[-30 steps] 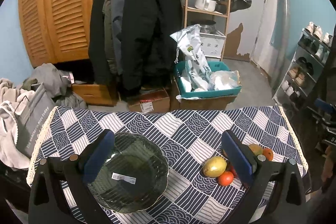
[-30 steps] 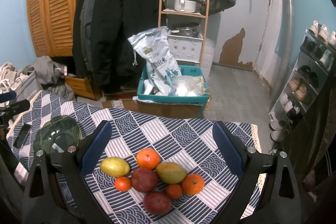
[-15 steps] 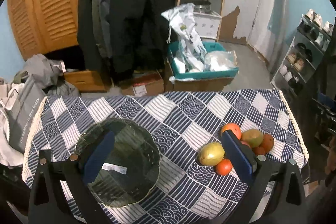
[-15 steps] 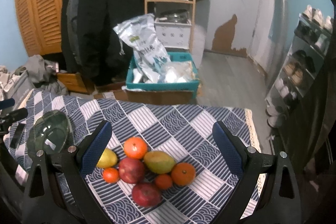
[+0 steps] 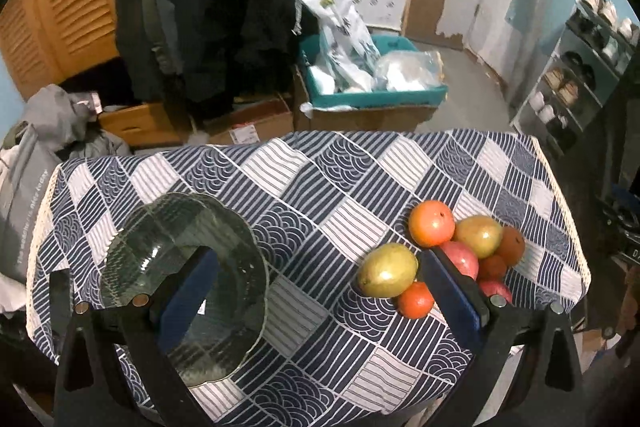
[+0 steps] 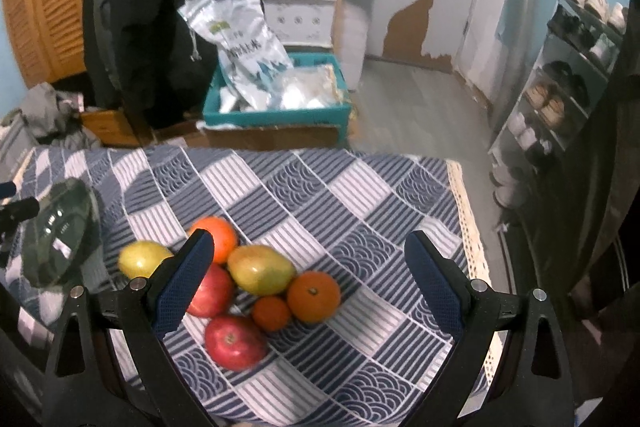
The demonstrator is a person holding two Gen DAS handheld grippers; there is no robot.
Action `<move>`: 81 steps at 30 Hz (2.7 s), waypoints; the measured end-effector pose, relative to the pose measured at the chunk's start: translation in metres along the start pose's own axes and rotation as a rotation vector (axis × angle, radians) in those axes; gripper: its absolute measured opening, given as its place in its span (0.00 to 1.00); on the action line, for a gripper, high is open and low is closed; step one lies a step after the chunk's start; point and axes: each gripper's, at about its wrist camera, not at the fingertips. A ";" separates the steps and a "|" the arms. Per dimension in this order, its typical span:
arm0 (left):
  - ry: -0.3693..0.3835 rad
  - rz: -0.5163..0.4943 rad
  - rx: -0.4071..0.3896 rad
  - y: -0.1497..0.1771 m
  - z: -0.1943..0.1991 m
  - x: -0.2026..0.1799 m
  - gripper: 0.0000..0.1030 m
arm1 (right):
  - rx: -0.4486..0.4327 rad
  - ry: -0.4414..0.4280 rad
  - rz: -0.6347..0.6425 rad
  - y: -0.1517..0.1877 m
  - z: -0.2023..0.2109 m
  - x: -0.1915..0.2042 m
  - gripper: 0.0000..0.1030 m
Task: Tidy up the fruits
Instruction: 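Move both tools forward over the fruit pile, then grasp the green mango with the left tool while the right tool grasps the large orange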
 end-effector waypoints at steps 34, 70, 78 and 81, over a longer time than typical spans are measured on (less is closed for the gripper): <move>0.006 -0.161 0.165 0.028 -0.110 -0.062 1.00 | 0.326 -0.138 0.011 0.063 -0.122 -0.012 0.83; 0.105 -0.174 0.372 0.047 -0.174 -0.066 0.70 | 0.430 -0.277 -0.106 0.071 -0.178 -0.015 0.62; 0.070 -0.200 0.309 0.048 -0.161 -0.066 0.69 | 0.353 -0.152 -0.030 0.070 -0.156 -0.016 0.61; 0.063 -0.218 0.276 0.049 -0.151 -0.069 0.69 | 0.323 -0.123 -0.019 0.068 -0.147 -0.017 0.61</move>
Point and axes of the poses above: each gripper's, at about its wrist camera, not at the fingertips, and z roughly against the way its jaws point, x to its left, y to its underside, and after that the axes turned 11 degrees about z, right-handed
